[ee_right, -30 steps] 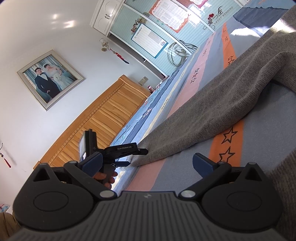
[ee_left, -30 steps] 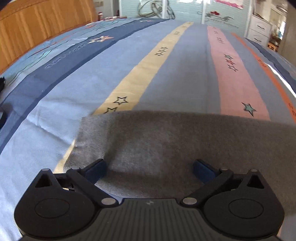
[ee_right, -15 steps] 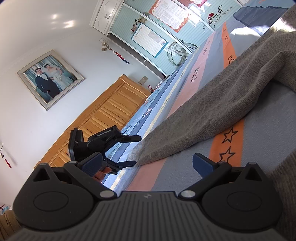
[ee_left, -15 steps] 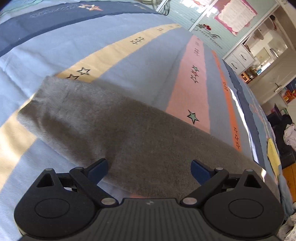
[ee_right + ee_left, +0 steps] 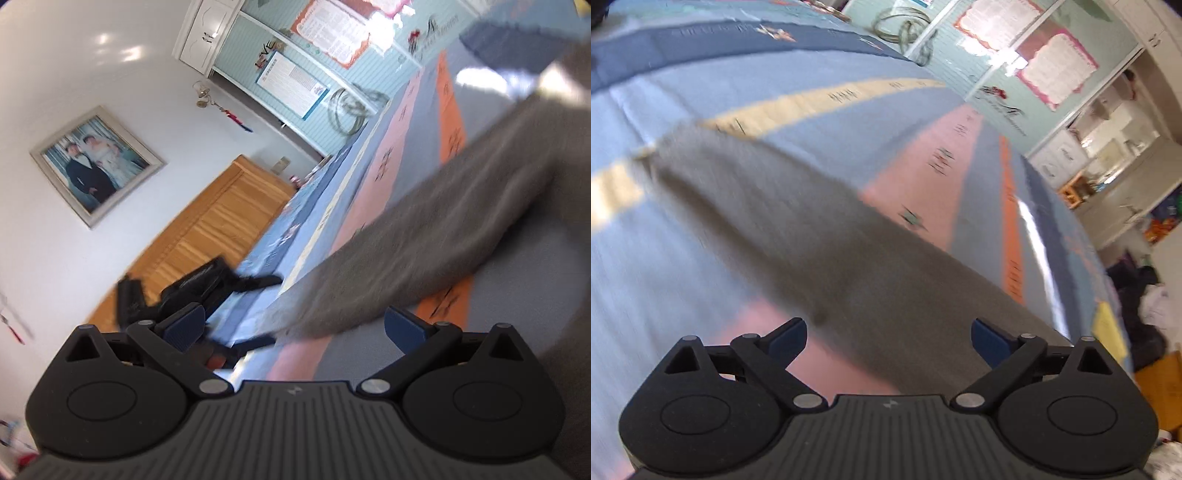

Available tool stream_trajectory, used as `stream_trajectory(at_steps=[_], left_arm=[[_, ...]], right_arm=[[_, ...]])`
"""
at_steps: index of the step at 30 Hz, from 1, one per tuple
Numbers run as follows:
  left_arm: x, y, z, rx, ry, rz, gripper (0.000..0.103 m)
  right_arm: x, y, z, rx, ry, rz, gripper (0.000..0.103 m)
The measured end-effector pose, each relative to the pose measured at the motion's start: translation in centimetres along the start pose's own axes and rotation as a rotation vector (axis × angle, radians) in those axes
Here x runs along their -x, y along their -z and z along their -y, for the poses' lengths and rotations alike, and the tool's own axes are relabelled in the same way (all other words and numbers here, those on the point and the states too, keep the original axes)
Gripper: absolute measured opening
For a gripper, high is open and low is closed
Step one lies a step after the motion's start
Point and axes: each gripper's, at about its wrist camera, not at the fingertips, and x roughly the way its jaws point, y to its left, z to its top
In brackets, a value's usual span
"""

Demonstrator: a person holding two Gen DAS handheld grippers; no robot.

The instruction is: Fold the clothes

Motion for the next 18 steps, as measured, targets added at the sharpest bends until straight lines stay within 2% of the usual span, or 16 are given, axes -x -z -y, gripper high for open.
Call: stream_trajectory(at_steps=[2, 5, 9, 11, 13, 15, 16, 18], left_arm=[[0.8, 3.0, 1.0, 0.033, 0.052, 0.009, 0.097], [0.9, 6.4, 1.5, 0.061, 0.100, 0.010, 0.099], [0.3, 8.9, 2.4, -0.042, 0.092, 0.040, 0.099], [-0.1, 9.2, 2.3, -0.042, 0.106, 0.062, 0.099], [-0.3, 9.3, 2.3, -0.027, 0.118, 0.092, 0.099], [-0.3, 9.3, 2.5, -0.031, 0.112, 0.119, 0.099], [-0.3, 9.3, 2.7, -0.035, 0.106, 0.133, 0.100], [-0.4, 9.3, 2.6, -0.036, 0.096, 0.131, 0.101]], right_arm=[[2.4, -2.4, -0.5, 0.122, 0.095, 0.034, 0.103], [6.3, -6.0, 1.7, 0.173, 0.268, 0.077, 0.103], [11.7, -10.7, 8.6, 0.115, 0.477, 0.068, 0.103], [14.1, -12.8, 11.8, 0.062, 0.515, 0.072, 0.103], [16.0, -14.6, 15.2, -0.093, 0.365, 0.091, 0.103], [15.8, -15.1, 17.2, -0.226, 0.179, 0.067, 0.103], [14.9, -15.1, 17.2, -0.241, 0.113, 0.037, 0.103], [11.6, -14.4, 16.2, -0.231, 0.039, -0.074, 0.103]])
